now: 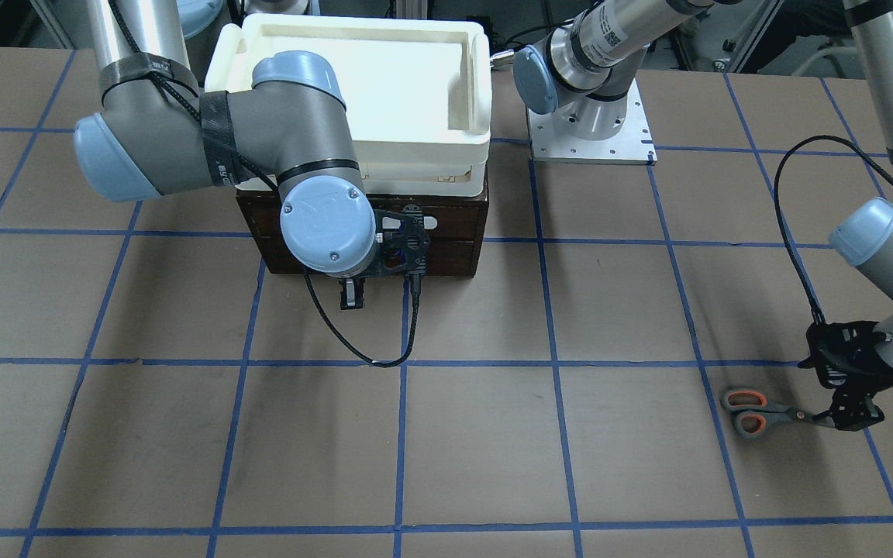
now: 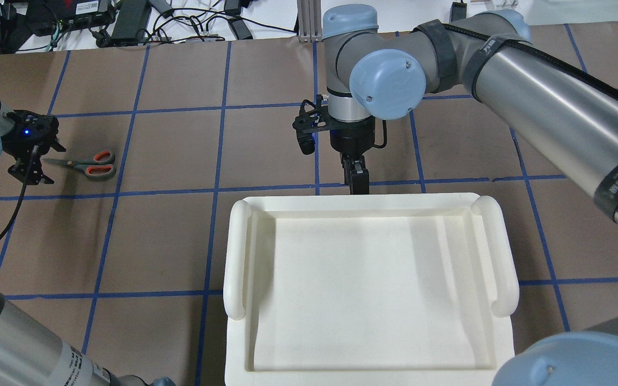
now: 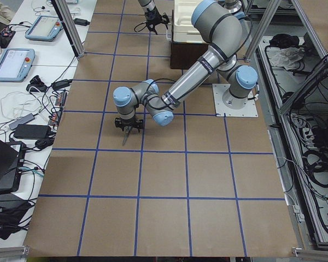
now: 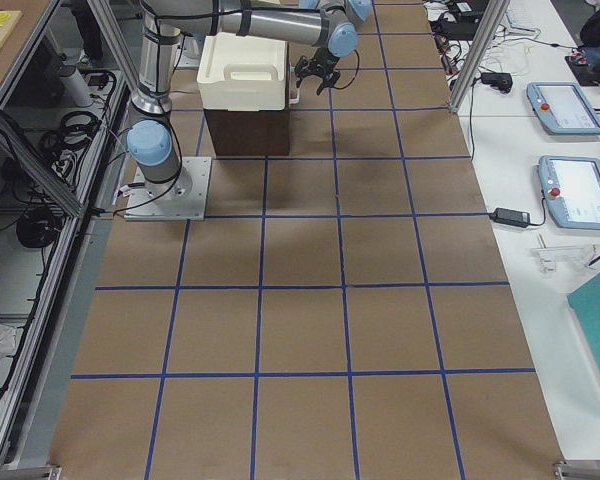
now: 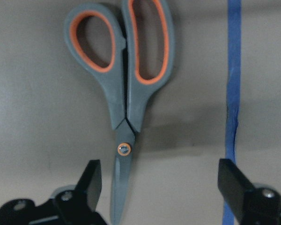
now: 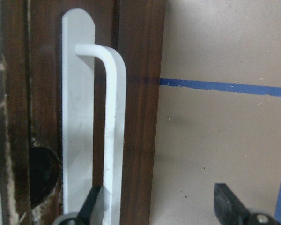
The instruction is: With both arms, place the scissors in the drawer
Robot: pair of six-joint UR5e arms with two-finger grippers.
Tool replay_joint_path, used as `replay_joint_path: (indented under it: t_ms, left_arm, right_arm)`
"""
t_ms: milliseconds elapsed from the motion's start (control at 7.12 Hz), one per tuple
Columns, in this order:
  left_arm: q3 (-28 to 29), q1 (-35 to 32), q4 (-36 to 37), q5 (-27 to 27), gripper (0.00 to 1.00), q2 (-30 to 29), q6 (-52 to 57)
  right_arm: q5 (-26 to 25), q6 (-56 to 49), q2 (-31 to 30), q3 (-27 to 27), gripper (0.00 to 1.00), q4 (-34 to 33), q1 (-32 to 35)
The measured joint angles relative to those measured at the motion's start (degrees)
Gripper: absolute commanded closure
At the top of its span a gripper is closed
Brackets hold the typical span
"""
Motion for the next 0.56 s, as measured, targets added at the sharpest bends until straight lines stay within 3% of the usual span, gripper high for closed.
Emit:
replay_joint_path:
  t_ms: [421, 561]
  left_arm:
    - [0.2, 0.0, -0.4, -0.8, 0.29, -0.3, 0.3]
    - [0.0, 0.0, -0.5, -1.3, 0.29, -0.4, 0.3]
  right_arm:
    - [0.1, 2.0, 0.0, -0.1, 0.15, 0.5, 0.3]
    - [0.1, 2.0, -0.1, 0.0, 0.15, 1.0, 0.3]
